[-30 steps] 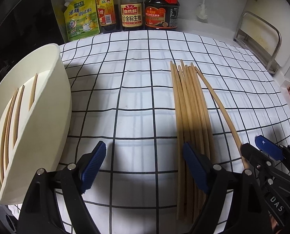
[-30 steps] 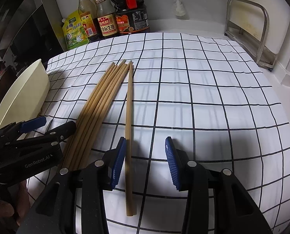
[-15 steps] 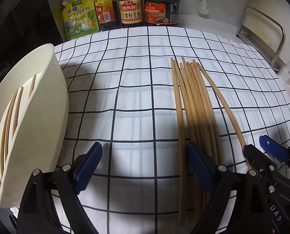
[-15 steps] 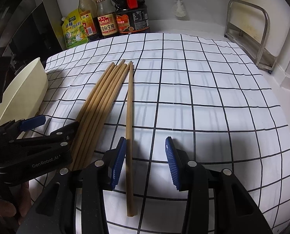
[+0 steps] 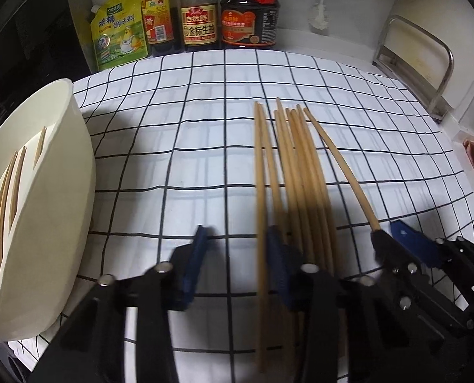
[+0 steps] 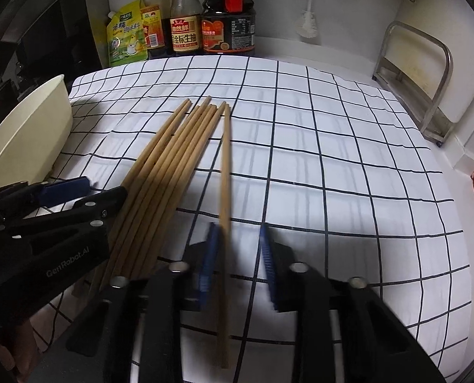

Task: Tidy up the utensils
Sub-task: 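Close the right tool on one wooden chopstick while the left tool grasps another, then carry both held chopsticks up and over into the white bowl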

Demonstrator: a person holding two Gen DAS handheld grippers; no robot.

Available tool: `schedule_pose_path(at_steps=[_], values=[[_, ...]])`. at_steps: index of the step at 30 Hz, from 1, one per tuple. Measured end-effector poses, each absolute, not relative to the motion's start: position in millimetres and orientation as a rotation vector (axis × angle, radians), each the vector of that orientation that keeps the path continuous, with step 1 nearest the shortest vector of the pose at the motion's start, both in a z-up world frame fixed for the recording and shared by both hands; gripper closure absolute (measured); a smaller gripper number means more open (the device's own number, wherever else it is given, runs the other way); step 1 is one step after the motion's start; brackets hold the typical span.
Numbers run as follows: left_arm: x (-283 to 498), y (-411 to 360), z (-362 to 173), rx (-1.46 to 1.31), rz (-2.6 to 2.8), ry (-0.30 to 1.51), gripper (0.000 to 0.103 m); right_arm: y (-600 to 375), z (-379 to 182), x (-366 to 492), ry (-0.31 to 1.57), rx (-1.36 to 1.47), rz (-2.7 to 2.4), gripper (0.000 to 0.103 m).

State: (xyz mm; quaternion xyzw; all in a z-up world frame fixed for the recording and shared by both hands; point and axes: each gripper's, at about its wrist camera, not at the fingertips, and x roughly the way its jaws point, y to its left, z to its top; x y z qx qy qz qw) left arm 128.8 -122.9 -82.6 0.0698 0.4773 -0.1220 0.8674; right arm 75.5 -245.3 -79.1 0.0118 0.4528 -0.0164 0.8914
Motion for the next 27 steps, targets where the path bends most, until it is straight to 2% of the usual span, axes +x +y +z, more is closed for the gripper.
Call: schedule_pose_path(at_steps=[1, 3, 14, 27], values=[[128, -124, -82, 0.148, -0.261, 1.0, 0.086, -247, -79, 75, 0.938, 0.036, -0.03, 0.096], [126, -125, -82, 0.142, -0.276, 1.006, 0.096, -251, -79, 74, 0.936, 0.068, -0.017, 0.097], [113, -102, -56, 0.043, -0.332, 0.997, 0.096, -251, -57, 63, 0.904, 0.212, 0.053, 0.097], [113, -64, 28, -0.041, -0.408, 0.841, 0.096, -225, 13, 57, 0.796, 0.193, 0.07, 0.097]])
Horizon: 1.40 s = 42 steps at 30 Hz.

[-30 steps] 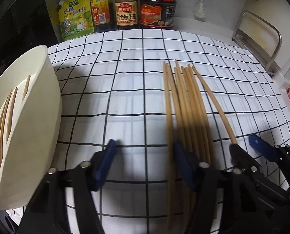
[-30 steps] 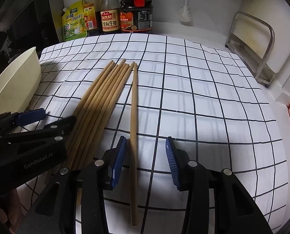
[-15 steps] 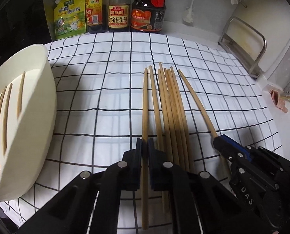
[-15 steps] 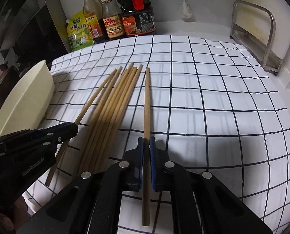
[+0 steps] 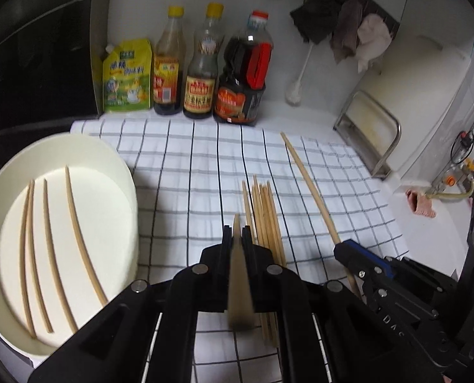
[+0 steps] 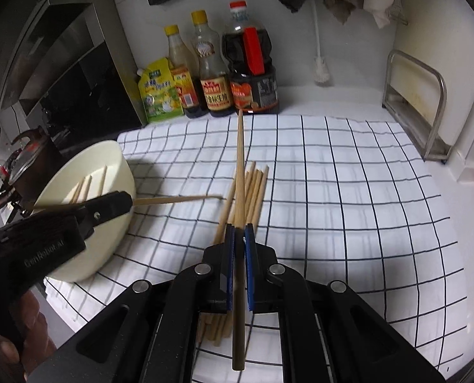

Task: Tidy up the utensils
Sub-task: 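Carry both held chopsticks up and over into the white bowl, then open the right tool to drop its chopstick in the bowl while the left tool releases its own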

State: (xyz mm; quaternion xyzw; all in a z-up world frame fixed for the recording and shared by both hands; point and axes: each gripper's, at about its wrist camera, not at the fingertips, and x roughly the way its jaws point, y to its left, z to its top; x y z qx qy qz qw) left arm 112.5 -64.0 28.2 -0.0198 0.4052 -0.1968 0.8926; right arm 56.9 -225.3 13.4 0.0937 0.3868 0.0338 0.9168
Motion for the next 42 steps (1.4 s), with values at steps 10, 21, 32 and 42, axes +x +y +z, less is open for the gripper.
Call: schedule_pose_path(at_steps=[10, 21, 32, 42], values=[[116, -9, 98, -0.1, -0.383, 0.668, 0.096, -186, 42, 67, 0.743, 0.159, 0.128, 0.097], [119, 83, 83, -0.074, -0.16, 0.679, 0.096, -92, 38, 96, 0.791, 0.111, 0.32, 0.097], [133, 134, 15, -0.058, -0.06, 0.835, 0.096, -17, 12, 135, 0.908, 0.077, 0.426, 0.097], [149, 147, -10, -0.082, -0.032, 0.907, 0.081, 7, -5, 169, 0.977, 0.082, 0.443, 0.097]])
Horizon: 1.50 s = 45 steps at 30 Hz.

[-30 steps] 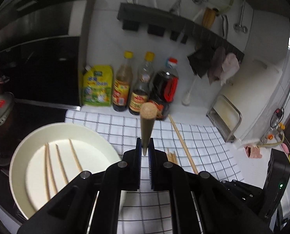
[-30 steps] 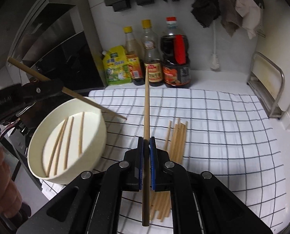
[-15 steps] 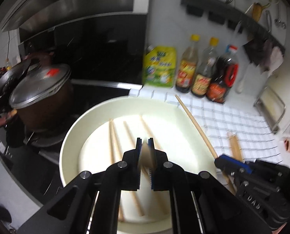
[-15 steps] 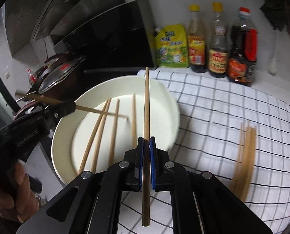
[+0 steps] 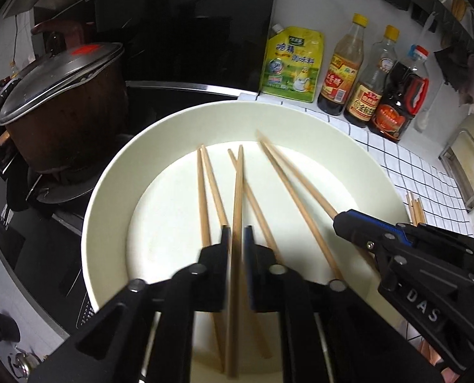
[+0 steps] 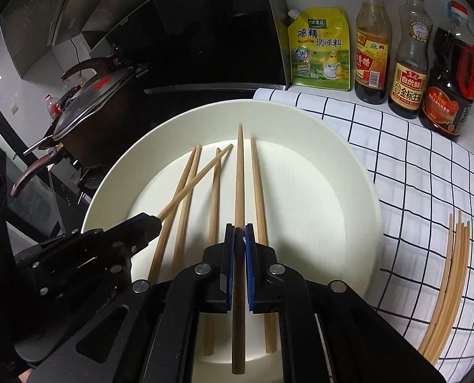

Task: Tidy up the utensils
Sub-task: 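Open the right tool to drop its chopstick in the bowl while the left tool releases its own, then move both open tools back from the bowl to the chopstick pile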

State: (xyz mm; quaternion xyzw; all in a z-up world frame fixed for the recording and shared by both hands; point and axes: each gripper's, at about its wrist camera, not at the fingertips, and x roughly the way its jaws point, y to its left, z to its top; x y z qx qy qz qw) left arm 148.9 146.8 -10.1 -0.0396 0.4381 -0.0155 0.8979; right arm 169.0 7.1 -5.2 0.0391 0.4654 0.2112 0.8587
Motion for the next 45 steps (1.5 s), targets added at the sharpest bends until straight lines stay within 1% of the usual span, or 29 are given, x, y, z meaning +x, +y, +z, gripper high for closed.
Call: schedule_pose_path(at_steps=[1, 2, 3, 5, 7, 10, 12, 14, 16, 17, 19, 20, 21, 25, 28, 29, 30, 32, 34, 41, 45], values=[[147, 149, -10, -0.088, -0.029, 0.904, 0.066, 7, -6, 168, 0.982, 0.084, 0.443, 0.097], [145, 152, -8, -0.095, -0.02, 0.895, 0.057, 7, -7, 168, 0.982, 0.085, 0.439, 0.097], [144, 154, -7, -0.098, -0.013, 0.883, 0.043, 5, -7, 167, 0.974, 0.087, 0.43, 0.096], [141, 157, -4, -0.098, 0.004, 0.864, 0.041, 1, -5, 163, 0.961, 0.091, 0.419, 0.095], [138, 159, 0, -0.105, 0.009, 0.857, 0.04, -3, -2, 160, 0.948, 0.1, 0.414, 0.089], [132, 161, 3, -0.114, 0.016, 0.848, 0.034, -11, 4, 153, 0.925, 0.11, 0.408, 0.087], [127, 161, 5, -0.11, 0.023, 0.842, 0.032, -16, 8, 145, 0.904, 0.112, 0.404, 0.086], [121, 159, 7, -0.107, 0.025, 0.833, 0.029, -22, 13, 135, 0.878, 0.112, 0.401, 0.081], [116, 157, 10, -0.104, 0.023, 0.821, 0.024, -27, 18, 125, 0.85, 0.104, 0.39, 0.07], [113, 156, 11, -0.102, 0.024, 0.818, 0.022, -29, 20, 120, 0.832, 0.091, 0.381, 0.067], [108, 151, 15, -0.098, 0.017, 0.81, 0.017, -34, 25, 109, 0.804, 0.072, 0.366, 0.051], [105, 148, 16, -0.093, 0.015, 0.807, 0.015, -38, 27, 104, 0.786, 0.071, 0.362, 0.049], [103, 145, 17, -0.089, 0.014, 0.804, 0.011, -43, 30, 98, 0.773, 0.077, 0.358, 0.045], [91, 131, 21, -0.063, 0.006, 0.792, 0.006, -65, 34, 81, 0.728, 0.125, 0.343, 0.033], [84, 121, 22, -0.049, -0.004, 0.792, 0.006, -84, 34, 69, 0.698, 0.143, 0.308, 0.03], [82, 118, 22, -0.052, -0.012, 0.794, 0.006, -93, 34, 63, 0.682, 0.157, 0.289, 0.027], [80, 114, 21, -0.059, -0.022, 0.797, 0.006, -100, 33, 59, 0.672, 0.164, 0.276, 0.023], [72, 107, 21, -0.062, -0.027, 0.779, 0.006, -118, 31, 49, 0.648, 0.167, 0.238, 0.022], [65, 98, 20, -0.053, -0.025, 0.759, 0.006, -131, 29, 43, 0.641, 0.153, 0.198, 0.018], [55, 60, 14, -0.013, -0.085, 0.763, 0.006, -177, 14, 19, 0.655, 0.103, 0.095, 0.017], [51, 46, 14, -0.052, -0.124, 0.747, 0.006, -196, 7, 7, 0.66, 0.069, 0.043, 0.017]])
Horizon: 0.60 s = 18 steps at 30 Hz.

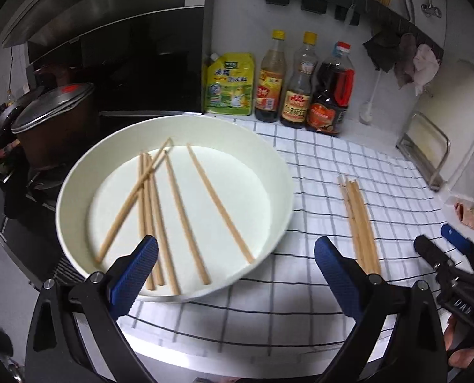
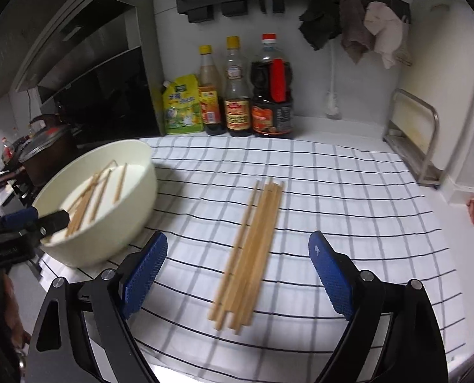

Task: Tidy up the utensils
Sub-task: 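Move both open tools back from the bowl to the chopstick pile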

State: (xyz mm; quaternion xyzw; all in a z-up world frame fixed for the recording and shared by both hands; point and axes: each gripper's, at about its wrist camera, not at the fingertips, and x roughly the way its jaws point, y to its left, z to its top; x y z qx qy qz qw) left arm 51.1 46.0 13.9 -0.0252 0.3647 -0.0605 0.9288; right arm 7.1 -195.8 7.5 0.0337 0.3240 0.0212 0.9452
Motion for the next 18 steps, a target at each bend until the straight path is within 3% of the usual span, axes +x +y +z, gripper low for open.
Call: schedule_pose_path(at_steps=[18], values=[[64, -43, -17, 0.048, -0.13, 0.793, 0.006, -264, -35, 34, 0.813, 0.212, -0.076, 0.017]])
